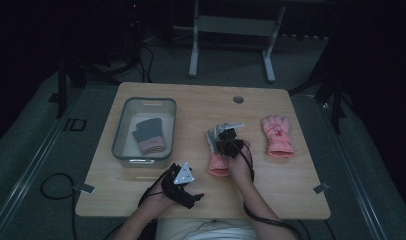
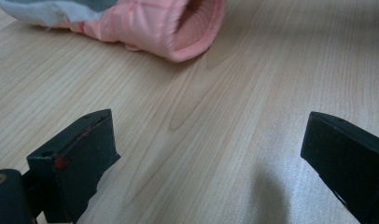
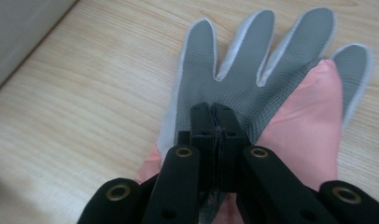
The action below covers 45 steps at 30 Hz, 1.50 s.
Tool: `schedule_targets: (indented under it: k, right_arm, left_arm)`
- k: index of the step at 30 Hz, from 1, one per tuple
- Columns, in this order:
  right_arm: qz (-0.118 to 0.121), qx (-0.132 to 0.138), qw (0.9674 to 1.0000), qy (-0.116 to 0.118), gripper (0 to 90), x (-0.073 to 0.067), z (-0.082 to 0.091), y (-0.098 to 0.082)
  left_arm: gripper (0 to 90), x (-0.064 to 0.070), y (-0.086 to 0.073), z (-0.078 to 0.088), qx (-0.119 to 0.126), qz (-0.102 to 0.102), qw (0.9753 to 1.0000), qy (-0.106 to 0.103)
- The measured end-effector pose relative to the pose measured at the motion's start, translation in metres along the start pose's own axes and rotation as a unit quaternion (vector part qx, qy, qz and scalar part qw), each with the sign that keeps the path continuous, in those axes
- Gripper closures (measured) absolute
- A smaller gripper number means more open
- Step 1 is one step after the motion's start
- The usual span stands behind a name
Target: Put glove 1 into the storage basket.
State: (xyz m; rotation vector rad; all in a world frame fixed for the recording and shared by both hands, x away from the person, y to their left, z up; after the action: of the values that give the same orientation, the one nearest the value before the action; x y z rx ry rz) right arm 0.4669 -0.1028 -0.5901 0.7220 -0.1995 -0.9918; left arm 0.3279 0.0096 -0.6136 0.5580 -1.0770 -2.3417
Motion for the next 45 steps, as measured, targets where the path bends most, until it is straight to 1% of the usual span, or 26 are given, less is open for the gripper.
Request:
schedule_targets:
  k: [3, 4, 6, 7, 9, 11, 14, 16, 20, 23, 25, 27, 29, 32, 35, 36, 39, 42, 43, 45]
  right_arm:
    - [0.005, -0.004, 0.9999, 0.008, 88.3, 0.001, -0.008, -0.001]
    - [0.016, -0.004, 0.9998, 0.011, 88.1, 0.001, -0.009, -0.001]
    - [0.022, -0.005, 0.9997, 0.013, 88.0, 0.001, -0.010, -0.001]
    - [0.028, -0.005, 0.9994, 0.018, 87.9, 0.000, -0.010, -0.001]
    - [0.032, -0.004, 0.9991, 0.028, 87.6, 0.001, -0.011, -0.001]
    - [0.025, -0.003, 0.9989, 0.039, 86.7, 0.002, -0.011, 0.000]
    - [0.018, -0.002, 0.9987, 0.047, 82.7, 0.003, -0.009, 0.002]
    - [0.019, 0.003, 0.9986, 0.050, 80.6, 0.001, -0.002, 0.005]
    - [0.032, 0.034, 0.9973, 0.057, 72.1, 0.000, 0.022, 0.015]
    - [0.048, 0.058, 0.9961, 0.046, 69.9, 0.009, 0.046, 0.024]
    - [0.049, 0.065, 0.9961, 0.034, 69.1, 0.022, 0.061, 0.027]
    - [0.046, 0.072, 0.9961, 0.019, 68.5, 0.039, 0.074, 0.030]
    - [0.042, 0.075, 0.9963, 0.001, 67.6, 0.058, 0.085, 0.031]
    - [0.037, 0.082, 0.9956, -0.027, 66.1, 0.087, 0.101, 0.031]
    - [0.024, 0.085, 0.9947, -0.052, 65.3, 0.116, 0.113, 0.027]
    - [0.019, 0.083, 0.9943, -0.063, 65.1, 0.126, 0.116, 0.025]
    - [0.016, 0.070, 0.9936, -0.088, 63.1, 0.152, 0.119, 0.017]
    - [0.007, 0.059, 0.9927, -0.105, 61.3, 0.176, 0.120, 0.010]
    - [0.005, 0.057, 0.9928, -0.105, 60.3, 0.182, 0.119, 0.008]
    - [0.000, 0.053, 0.9919, -0.116, 59.9, 0.194, 0.118, 0.005]
  left_arm:
    - [2.9, 0.000, 0.000, 0.001, 0.003, 0.003, 1.0000, -0.002]
    - [2.9, -0.001, 0.000, 0.001, 0.002, 0.004, 1.0000, -0.001]
    - [2.9, -0.001, 0.000, 0.000, 0.002, 0.005, 1.0000, -0.001]
    - [2.9, -0.001, 0.000, 0.000, 0.002, 0.005, 1.0000, -0.001]
    - [2.9, -0.001, 0.000, 0.000, 0.002, 0.005, 1.0000, -0.002]
    - [2.9, -0.001, 0.000, 0.000, 0.001, 0.005, 1.0000, -0.002]
    - [2.9, -0.001, 0.000, 0.000, 0.001, 0.005, 1.0000, -0.001]
    - [2.9, -0.001, -0.001, 0.000, 0.000, 0.005, 1.0000, -0.002]
    - [2.9, -0.001, -0.001, 0.000, 0.002, 0.005, 1.0000, -0.003]
    - [2.9, -0.001, -0.001, 0.000, 0.000, 0.003, 1.0000, -0.003]
    - [2.9, -0.001, -0.002, 0.000, 0.000, 0.003, 1.0000, -0.003]
    - [2.9, -0.001, -0.001, 0.000, 0.001, 0.004, 1.0000, -0.003]
    - [2.9, -0.001, -0.002, 0.000, -0.001, 0.001, 1.0000, -0.002]
    - [2.9, 0.000, -0.002, -0.001, -0.001, 0.002, 1.0000, -0.003]
    - [2.9, -0.001, -0.002, -0.001, 0.000, 0.004, 1.0000, -0.003]
    - [2.9, -0.001, -0.002, -0.001, 0.000, 0.005, 1.0000, -0.004]
    - [2.9, 0.000, -0.002, 0.000, 0.000, 0.003, 1.0000, -0.005]
    - [2.9, 0.000, -0.002, 0.000, -0.002, 0.002, 1.0000, -0.004]
    - [2.9, 0.000, -0.002, 0.000, -0.002, 0.001, 1.0000, -0.004]
    - [2.9, 0.000, -0.002, -0.001, -0.003, 0.002, 1.0000, -0.003]
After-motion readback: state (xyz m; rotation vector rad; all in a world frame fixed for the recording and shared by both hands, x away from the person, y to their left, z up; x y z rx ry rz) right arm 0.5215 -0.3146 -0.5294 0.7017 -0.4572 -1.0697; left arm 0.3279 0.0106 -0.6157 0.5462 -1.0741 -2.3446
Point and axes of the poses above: each handheld gripper's, and its own axes: z roughly backward along the jaws, y roughly out of its top, x roughly to its right, the point moved 9 cm from there along -z, roughly forward along the jaws, and after that the axes turned 10 degrees about y, right-handed, at the moved point
